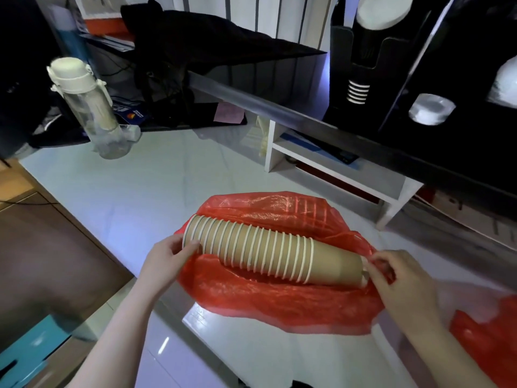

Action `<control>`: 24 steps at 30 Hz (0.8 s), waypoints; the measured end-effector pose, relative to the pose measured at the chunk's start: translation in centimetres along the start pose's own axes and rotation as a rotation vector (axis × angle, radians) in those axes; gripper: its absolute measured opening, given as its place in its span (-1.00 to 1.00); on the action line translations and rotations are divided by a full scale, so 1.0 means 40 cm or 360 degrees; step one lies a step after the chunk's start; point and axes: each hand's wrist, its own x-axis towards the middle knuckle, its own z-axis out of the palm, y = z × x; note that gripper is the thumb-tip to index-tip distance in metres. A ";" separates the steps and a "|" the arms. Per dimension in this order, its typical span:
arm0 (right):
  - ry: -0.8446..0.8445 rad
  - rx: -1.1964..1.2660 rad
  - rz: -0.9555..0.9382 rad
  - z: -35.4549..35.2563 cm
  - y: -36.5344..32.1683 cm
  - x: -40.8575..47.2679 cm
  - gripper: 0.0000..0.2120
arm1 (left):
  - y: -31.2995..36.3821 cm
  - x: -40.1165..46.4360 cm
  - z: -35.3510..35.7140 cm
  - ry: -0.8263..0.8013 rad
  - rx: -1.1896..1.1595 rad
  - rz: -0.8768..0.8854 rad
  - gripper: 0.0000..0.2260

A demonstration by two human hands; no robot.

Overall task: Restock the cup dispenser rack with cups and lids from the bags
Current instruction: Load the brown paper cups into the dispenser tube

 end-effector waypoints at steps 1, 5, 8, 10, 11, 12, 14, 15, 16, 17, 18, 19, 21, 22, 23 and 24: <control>-0.0051 -0.0030 -0.0060 0.005 0.004 -0.008 -0.78 | 0.000 0.002 0.003 -0.0029 0.0000 -0.0014 -0.93; -0.0124 -0.0207 0.0161 0.015 0.039 -0.002 -0.84 | 0.002 0.013 0.010 -0.0149 0.0008 -0.0055 -0.87; -0.0471 -0.0247 0.0372 0.020 0.056 0.009 -0.83 | 0.003 0.014 0.004 -0.0185 -0.0064 -0.0066 -0.84; -0.0579 -0.0179 0.0326 0.026 0.044 -0.003 -0.84 | 0.007 0.006 0.006 -0.0143 -0.0074 -0.0006 -0.88; -0.0565 -0.0147 0.0284 0.029 0.036 -0.013 -0.81 | 0.010 0.003 0.007 -0.0104 -0.0054 0.0041 -0.85; -0.0517 -0.0129 0.0256 0.029 0.028 -0.020 -0.75 | 0.012 0.000 0.008 -0.0065 -0.0034 0.0085 -0.80; -0.0466 -0.0149 0.0310 0.020 0.013 -0.020 -0.67 | 0.021 -0.002 0.003 -0.0022 -0.0008 0.0124 -0.73; -0.0504 -0.0171 0.0360 0.013 0.006 -0.018 -0.64 | 0.026 -0.001 -0.004 -0.0021 -0.0009 0.0124 -0.72; -0.0565 -0.0165 0.0397 0.004 0.000 -0.014 -0.62 | 0.031 -0.001 -0.011 -0.0028 -0.0014 0.0123 -0.70; -0.0628 -0.0128 0.0419 -0.005 -0.006 -0.007 -0.61 | 0.039 0.000 -0.021 -0.0036 -0.0014 0.0129 -0.68; -0.0697 -0.0084 0.0434 -0.015 -0.014 0.002 -0.61 | 0.046 0.002 -0.031 -0.0033 -0.0016 0.0139 -0.64; -0.0770 -0.0052 0.0446 -0.027 -0.025 0.011 -0.63 | 0.054 0.006 -0.044 -0.0019 -0.0016 0.0155 -0.61; -0.0831 -0.0019 0.0414 -0.057 -0.053 0.028 -0.68 | 0.070 0.017 -0.073 0.0010 -0.0002 0.0194 -0.59; -0.0789 0.0030 0.0382 -0.073 -0.069 0.036 -0.71 | 0.077 0.025 -0.087 0.0019 -0.0023 0.0205 -0.59; -0.0714 0.0115 0.0348 -0.089 -0.085 0.044 -0.71 | 0.084 0.032 -0.100 0.0037 -0.0071 0.0218 -0.59; -0.0615 0.0218 0.0309 -0.104 -0.101 0.052 -0.67 | 0.092 0.038 -0.111 0.0059 -0.0128 0.0235 -0.60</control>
